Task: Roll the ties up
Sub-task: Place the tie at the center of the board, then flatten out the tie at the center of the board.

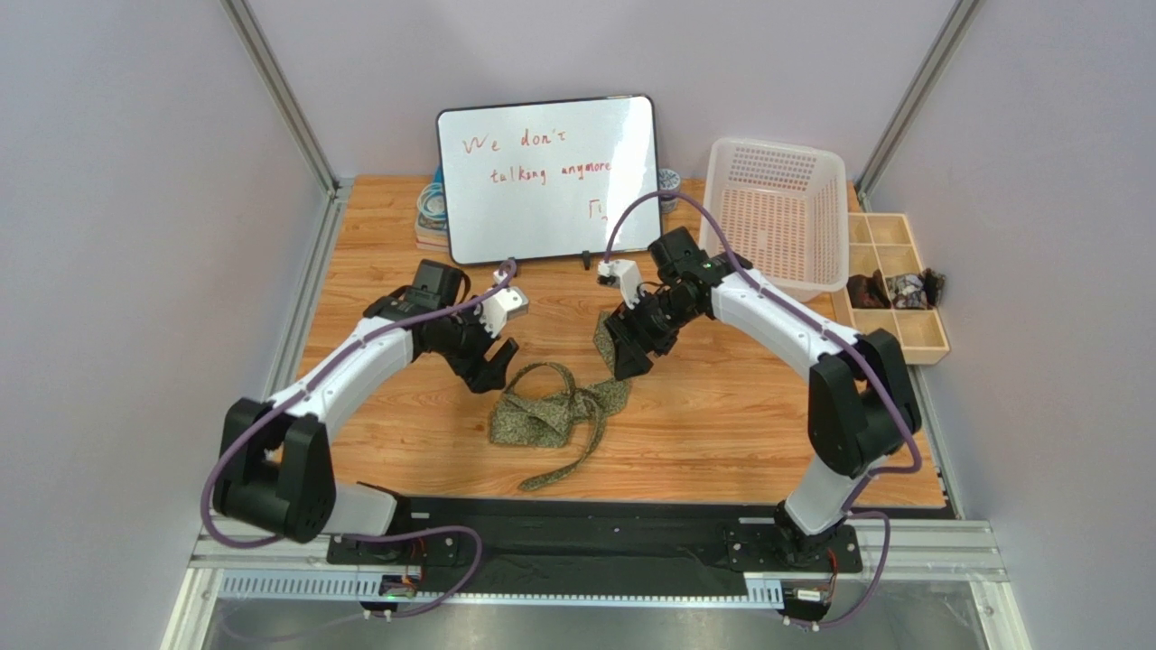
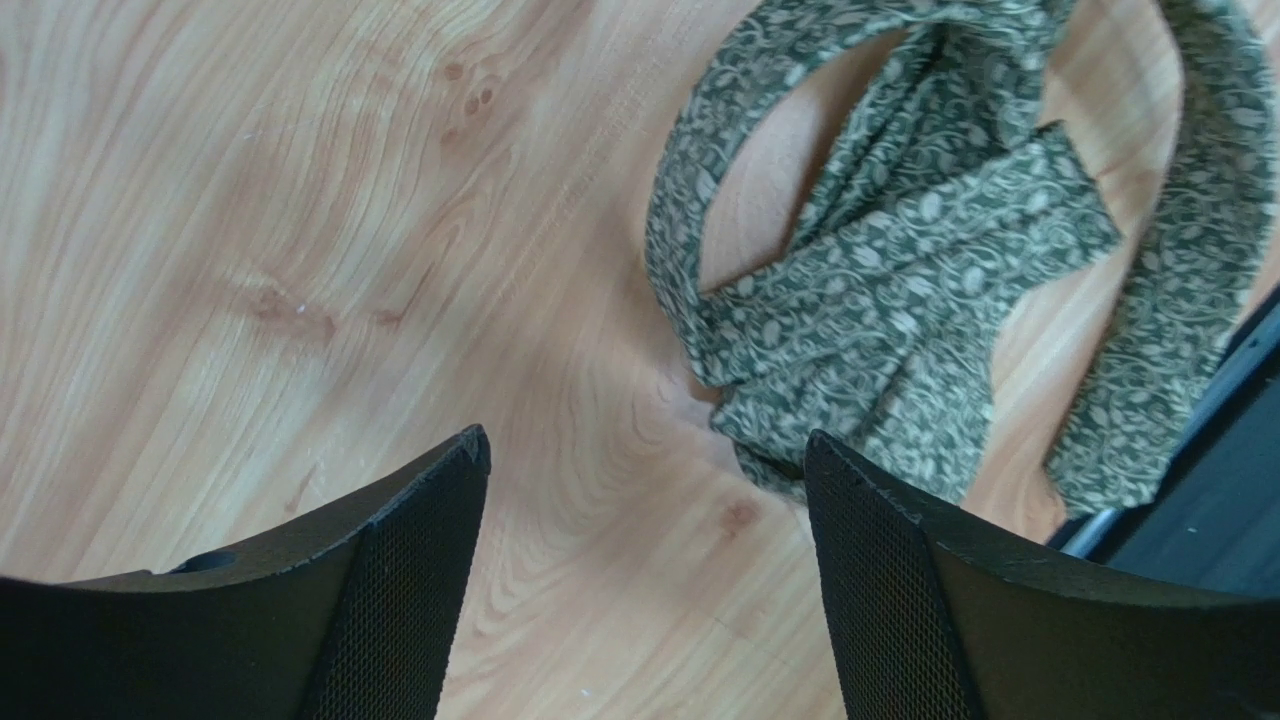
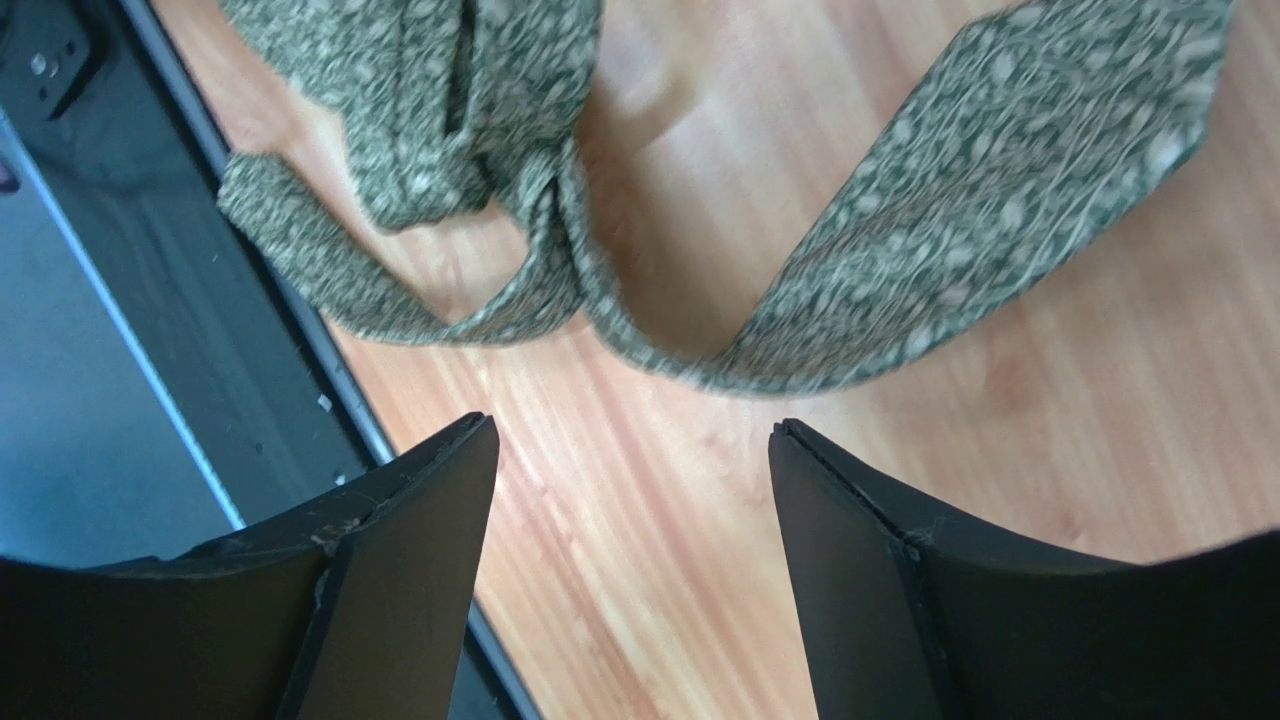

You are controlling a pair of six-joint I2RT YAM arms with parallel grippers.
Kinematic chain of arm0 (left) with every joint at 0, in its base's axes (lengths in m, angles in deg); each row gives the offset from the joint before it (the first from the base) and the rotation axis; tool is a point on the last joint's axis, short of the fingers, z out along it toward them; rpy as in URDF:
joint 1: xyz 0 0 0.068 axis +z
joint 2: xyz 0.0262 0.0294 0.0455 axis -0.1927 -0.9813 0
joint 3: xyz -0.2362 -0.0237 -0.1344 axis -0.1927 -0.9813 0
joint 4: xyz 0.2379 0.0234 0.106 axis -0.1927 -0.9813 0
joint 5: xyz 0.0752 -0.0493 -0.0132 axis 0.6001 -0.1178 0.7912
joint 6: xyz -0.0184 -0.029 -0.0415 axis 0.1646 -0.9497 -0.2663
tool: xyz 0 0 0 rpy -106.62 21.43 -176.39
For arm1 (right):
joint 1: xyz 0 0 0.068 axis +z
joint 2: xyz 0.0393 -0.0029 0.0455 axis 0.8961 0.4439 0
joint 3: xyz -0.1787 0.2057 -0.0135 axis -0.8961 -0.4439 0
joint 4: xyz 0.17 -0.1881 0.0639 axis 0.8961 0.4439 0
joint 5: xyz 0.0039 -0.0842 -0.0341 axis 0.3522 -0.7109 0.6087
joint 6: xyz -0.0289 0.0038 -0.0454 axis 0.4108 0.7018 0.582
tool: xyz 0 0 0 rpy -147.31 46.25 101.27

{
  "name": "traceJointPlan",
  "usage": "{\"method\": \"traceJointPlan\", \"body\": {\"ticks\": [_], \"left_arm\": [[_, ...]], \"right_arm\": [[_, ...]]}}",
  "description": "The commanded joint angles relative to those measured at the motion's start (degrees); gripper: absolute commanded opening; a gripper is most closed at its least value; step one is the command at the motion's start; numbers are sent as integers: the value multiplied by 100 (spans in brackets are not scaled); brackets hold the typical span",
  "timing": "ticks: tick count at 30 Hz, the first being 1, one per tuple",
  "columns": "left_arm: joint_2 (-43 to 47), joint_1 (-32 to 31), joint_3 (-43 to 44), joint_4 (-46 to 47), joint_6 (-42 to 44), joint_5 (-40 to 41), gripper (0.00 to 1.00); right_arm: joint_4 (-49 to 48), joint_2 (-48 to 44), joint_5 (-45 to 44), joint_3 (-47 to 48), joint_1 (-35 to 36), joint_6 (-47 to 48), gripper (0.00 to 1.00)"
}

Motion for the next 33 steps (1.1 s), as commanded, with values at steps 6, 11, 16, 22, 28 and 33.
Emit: {"method": "traceJointPlan", "body": {"ticks": [6,11,16,22,28,33], "left_arm": [[-1085,-188,392,574,-65,-426,79],[-1629,-188,391,680,-513,-435,68],[-1745,-180,505,549,-523,223,32],[-938,83,418,161,-137,1662,0],[441,681,-249,354,381,3447,0],[1199,1120,-1049,741,1040,4197,0]], "right_arm": [[-766,1021,-16,590,80,-107,68],[-898,1293,-16,414,186,-98,60],[-793,1188,-147,89,274,296,45],[-328,969,-726,-394,265,684,16],[367,837,-990,-404,63,772,6],[806,845,-1202,-27,-104,807,6]]}}
